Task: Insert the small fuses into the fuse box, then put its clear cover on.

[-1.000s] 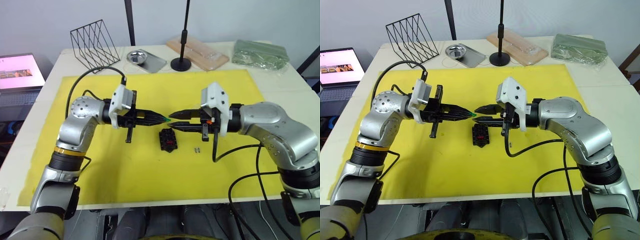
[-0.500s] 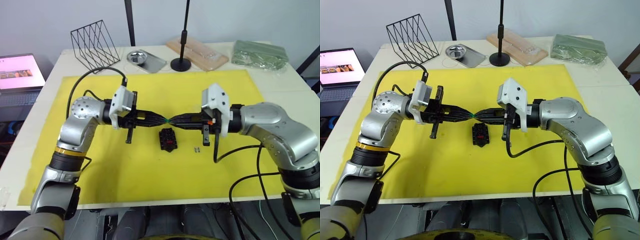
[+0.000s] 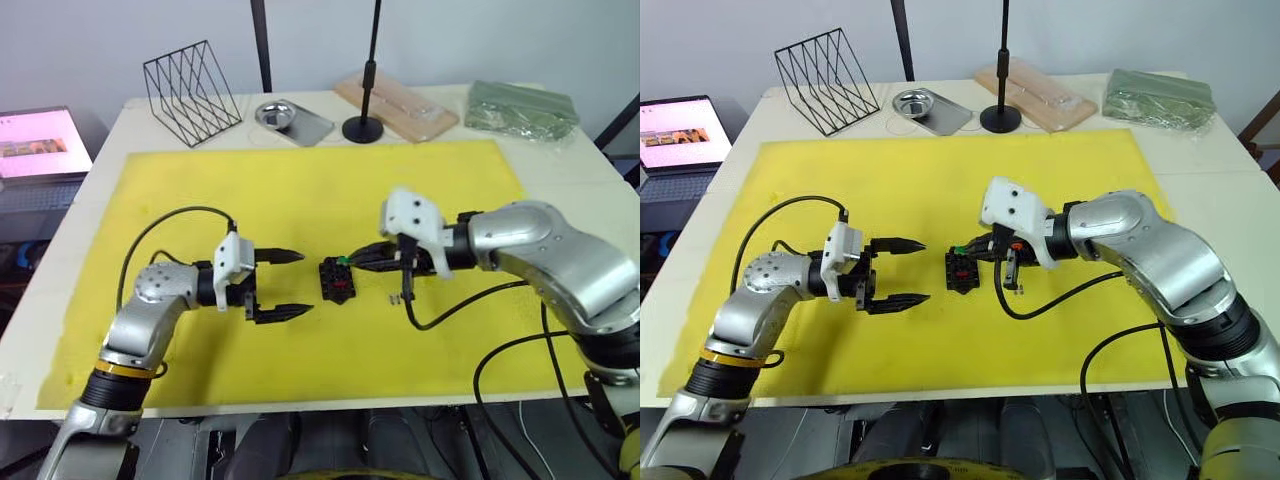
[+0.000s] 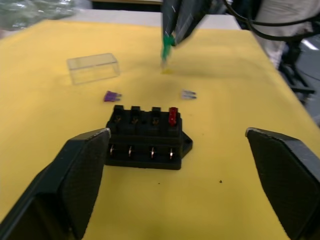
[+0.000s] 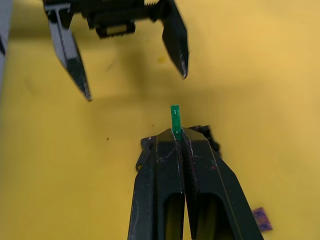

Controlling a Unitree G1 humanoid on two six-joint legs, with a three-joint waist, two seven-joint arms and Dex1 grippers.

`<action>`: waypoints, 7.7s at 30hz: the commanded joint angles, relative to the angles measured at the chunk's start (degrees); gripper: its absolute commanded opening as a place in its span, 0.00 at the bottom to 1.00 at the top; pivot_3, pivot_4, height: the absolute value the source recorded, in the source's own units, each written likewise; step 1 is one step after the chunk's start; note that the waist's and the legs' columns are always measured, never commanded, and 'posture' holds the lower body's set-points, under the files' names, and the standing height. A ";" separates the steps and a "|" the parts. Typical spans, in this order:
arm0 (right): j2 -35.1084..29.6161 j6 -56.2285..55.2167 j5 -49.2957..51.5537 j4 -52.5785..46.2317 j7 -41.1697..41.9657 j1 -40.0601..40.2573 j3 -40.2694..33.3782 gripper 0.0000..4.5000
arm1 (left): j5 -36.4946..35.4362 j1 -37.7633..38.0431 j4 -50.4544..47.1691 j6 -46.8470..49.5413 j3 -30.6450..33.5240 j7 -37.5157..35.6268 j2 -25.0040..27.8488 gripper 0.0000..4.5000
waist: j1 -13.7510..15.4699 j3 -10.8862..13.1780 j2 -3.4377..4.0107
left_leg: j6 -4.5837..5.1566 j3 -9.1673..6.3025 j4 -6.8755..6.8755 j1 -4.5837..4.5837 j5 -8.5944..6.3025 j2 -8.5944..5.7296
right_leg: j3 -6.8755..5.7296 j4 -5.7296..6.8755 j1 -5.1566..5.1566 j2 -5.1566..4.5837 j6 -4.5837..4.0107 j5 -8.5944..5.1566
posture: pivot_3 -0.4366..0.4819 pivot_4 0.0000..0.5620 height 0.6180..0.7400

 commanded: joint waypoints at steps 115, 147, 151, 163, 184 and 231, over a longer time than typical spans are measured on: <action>8.44 -17.12 -23.68 17.17 16.54 -3.41 8.88 0.00 | 6.02 0.98 -0.83 -4.07 -5.98 9.32 -5.91 1.00 | -0.11 -0.02 0.03 | -0.01 0.00 0.36 0.03 0.00 -0.04 | 0.00 0.34 0.03 0.01 -0.01 0.00 | 0.48 0.27 1.00; 9.26 -15.02 -19.85 16.44 15.89 -3.60 4.57 0.11 | 6.09 0.37 3.73 -7.96 -5.76 7.99 -6.22 1.00 | -0.12 -0.02 0.03 | 0.01 -0.01 0.36 0.03 -0.02 -0.04 | 0.00 0.36 0.03 0.01 -0.01 0.00 | 0.48 0.27 1.00; 9.05 -13.92 -18.76 15.43 15.95 -3.44 3.86 0.11 | 6.10 0.21 3.76 -7.91 -5.85 8.01 -6.37 1.00 | -0.11 -0.02 0.03 | 0.01 -0.01 0.36 0.03 -0.02 -0.04 | 0.00 0.36 0.03 0.01 -0.01 0.00 | 0.48 0.27 1.00; 9.02 -12.90 -17.69 14.85 14.88 -2.63 3.99 0.00 | 6.36 0.05 4.10 -8.10 -6.20 8.12 -6.83 1.00 | -0.10 -0.02 0.03 | 0.02 -0.01 0.36 0.03 -0.02 -0.04 | 0.00 0.36 0.03 0.01 -0.01 0.00 | 0.48 0.27 1.00; 9.43 -13.66 -19.69 16.95 14.45 -1.21 7.11 0.00 | 6.28 0.49 3.17 -7.48 -5.89 8.47 -6.19 1.00 | -0.11 -0.02 0.03 | 0.01 -0.01 0.36 0.04 -0.02 -0.04 | 0.00 0.36 0.03 0.01 -0.01 0.00 | 0.48 0.27 1.00; 7.04 -10.53 -8.73 8.28 10.43 4.34 -11.36 0.00 | 1.14 -0.45 -0.46 -3.96 1.64 4.93 2.33 1.00 | -0.09 -0.17 0.07 | 0.05 -0.04 0.36 0.04 -0.05 -0.04 | 0.00 0.37 0.04 0.01 -0.01 0.00 | 0.48 0.27 1.00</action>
